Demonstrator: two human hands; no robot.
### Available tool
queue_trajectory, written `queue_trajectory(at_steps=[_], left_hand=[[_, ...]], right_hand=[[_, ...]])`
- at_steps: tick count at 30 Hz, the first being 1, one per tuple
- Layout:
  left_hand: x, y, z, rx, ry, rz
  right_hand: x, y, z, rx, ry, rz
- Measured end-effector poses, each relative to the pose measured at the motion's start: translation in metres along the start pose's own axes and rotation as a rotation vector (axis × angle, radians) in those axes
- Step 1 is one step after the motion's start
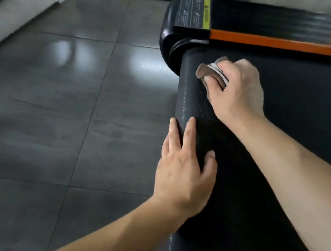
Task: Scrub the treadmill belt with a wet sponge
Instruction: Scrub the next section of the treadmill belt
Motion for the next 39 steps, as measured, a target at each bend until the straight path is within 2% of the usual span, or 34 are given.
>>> queue_trajectory(at_steps=[5,7,10,11,14,16,17,20,21,23,26,30,31,34,36,37,39], left_hand=[[-0.004,0.003,0.007,-0.033,-0.015,-0.016],[-0.005,0.005,0.006,-0.053,-0.032,-0.033],[-0.006,0.005,0.009,-0.06,-0.063,-0.051],[-0.006,0.005,0.011,-0.065,-0.073,-0.061],[-0.005,0.005,0.013,-0.061,-0.105,-0.075],[-0.005,0.005,0.012,-0.066,-0.101,-0.088],[-0.004,0.005,0.011,-0.068,-0.091,-0.095],[-0.005,0.005,0.01,-0.052,-0.085,-0.096],[-0.005,0.004,0.01,-0.05,-0.083,-0.099],[-0.005,0.004,0.01,-0.052,-0.077,-0.096],[-0.004,0.004,0.01,-0.036,-0.062,-0.095],[-0.004,0.003,0.007,-0.025,-0.06,-0.09],[-0.003,0.002,0.008,-0.024,-0.064,-0.091],[-0.002,0.004,0.008,-0.022,-0.082,-0.094],[-0.002,0.003,0.009,-0.022,-0.088,-0.099],[-0.001,0.003,0.008,-0.024,-0.091,-0.102],[-0.002,0.002,0.008,-0.023,-0.1,-0.098]], right_hand=[[-0.017,0.038,0.005,0.279,-0.042,0.118],[-0.017,0.057,-0.004,0.246,-0.066,0.087],[-0.018,0.066,-0.004,0.088,-0.06,0.007],[-0.019,0.055,0.002,0.121,-0.059,0.015],[-0.013,-0.001,0.023,0.407,0.038,0.155],[-0.006,-0.006,0.019,0.496,0.026,0.235],[-0.005,0.009,0.012,0.455,-0.01,0.184],[-0.008,0.063,-0.015,0.123,0.01,0.024],[-0.013,0.063,-0.015,0.093,0.016,-0.008],[-0.017,0.039,-0.002,0.21,-0.003,0.028],[-0.012,0.017,0.005,0.362,0.074,0.193],[-0.008,0.066,-0.014,0.123,0.018,0.018],[-0.013,0.06,-0.01,0.128,0.009,0.0],[-0.016,0.012,0.018,0.383,0.038,0.131],[-0.011,0.007,0.023,0.457,0.014,0.213],[-0.011,0.021,0.022,0.427,-0.043,0.168],[-0.011,0.056,0.017,0.249,-0.096,0.048]])
Point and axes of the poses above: each hand's wrist, its own y-axis towards the middle knuckle, its own x-axis out of the back of the hand, z = x × y, the point moved 5 cm from there along y, towards the middle knuckle
